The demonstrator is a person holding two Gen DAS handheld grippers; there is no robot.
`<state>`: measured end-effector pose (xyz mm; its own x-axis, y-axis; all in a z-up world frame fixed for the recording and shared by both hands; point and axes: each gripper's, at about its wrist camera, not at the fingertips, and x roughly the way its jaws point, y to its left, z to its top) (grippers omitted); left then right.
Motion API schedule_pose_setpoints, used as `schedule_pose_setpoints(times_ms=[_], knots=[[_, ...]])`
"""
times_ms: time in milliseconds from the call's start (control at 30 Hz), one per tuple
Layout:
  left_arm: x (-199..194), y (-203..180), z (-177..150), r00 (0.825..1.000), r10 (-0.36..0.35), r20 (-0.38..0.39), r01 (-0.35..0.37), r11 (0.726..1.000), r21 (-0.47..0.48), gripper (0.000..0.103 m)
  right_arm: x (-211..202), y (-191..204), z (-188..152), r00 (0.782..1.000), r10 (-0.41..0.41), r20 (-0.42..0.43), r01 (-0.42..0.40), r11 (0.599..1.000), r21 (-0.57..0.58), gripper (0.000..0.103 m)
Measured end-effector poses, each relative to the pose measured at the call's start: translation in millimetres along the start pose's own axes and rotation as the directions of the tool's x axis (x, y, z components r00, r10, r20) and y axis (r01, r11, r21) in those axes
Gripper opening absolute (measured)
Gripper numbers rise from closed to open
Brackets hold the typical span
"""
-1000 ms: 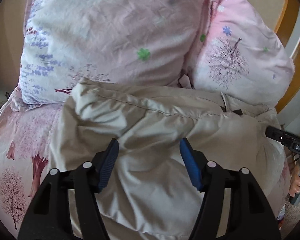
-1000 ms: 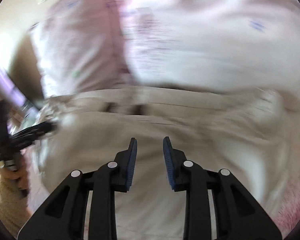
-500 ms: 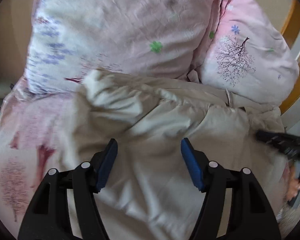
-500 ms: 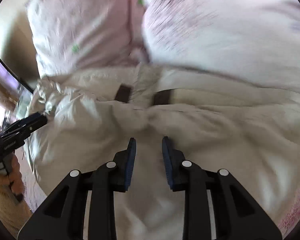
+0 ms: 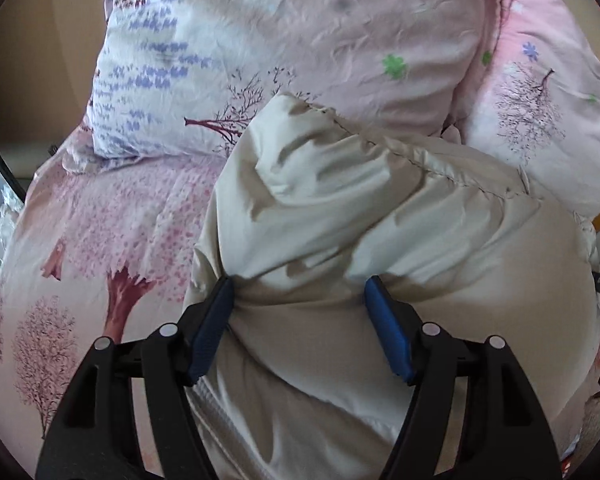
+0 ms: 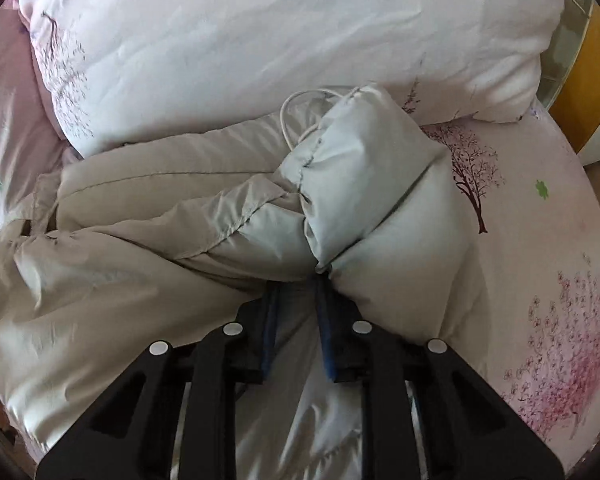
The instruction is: Fold large clothes
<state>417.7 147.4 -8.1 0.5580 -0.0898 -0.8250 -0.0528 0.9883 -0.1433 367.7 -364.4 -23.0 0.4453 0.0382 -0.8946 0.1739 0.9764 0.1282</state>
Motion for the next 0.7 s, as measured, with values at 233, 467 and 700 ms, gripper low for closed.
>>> schedule_pose_setpoints(times_ms=[233, 467, 700], knots=[[-48, 6, -28, 0.990, -0.085, 0.108, 0.082, 0.996, 0.029, 0.072, -68, -8, -45, 0.979, 0.112, 0.170, -0.112, 0.994, -0.008, 0.021], [-42, 4, -50, 0.993, -0.072, 0.095, 0.068, 0.997, 0.046, 0.078, -19, -9, -75, 0.989, 0.094, 0.113, -0.098, 0.995, 0.026, 0.029], [-28, 6, -53, 0.992, -0.072, 0.099, 0.074, 0.997, -0.016, 0.076, -17, -20, -75, 0.977, 0.166, 0.135, -0.183, 0.975, 0.123, 0.035]])
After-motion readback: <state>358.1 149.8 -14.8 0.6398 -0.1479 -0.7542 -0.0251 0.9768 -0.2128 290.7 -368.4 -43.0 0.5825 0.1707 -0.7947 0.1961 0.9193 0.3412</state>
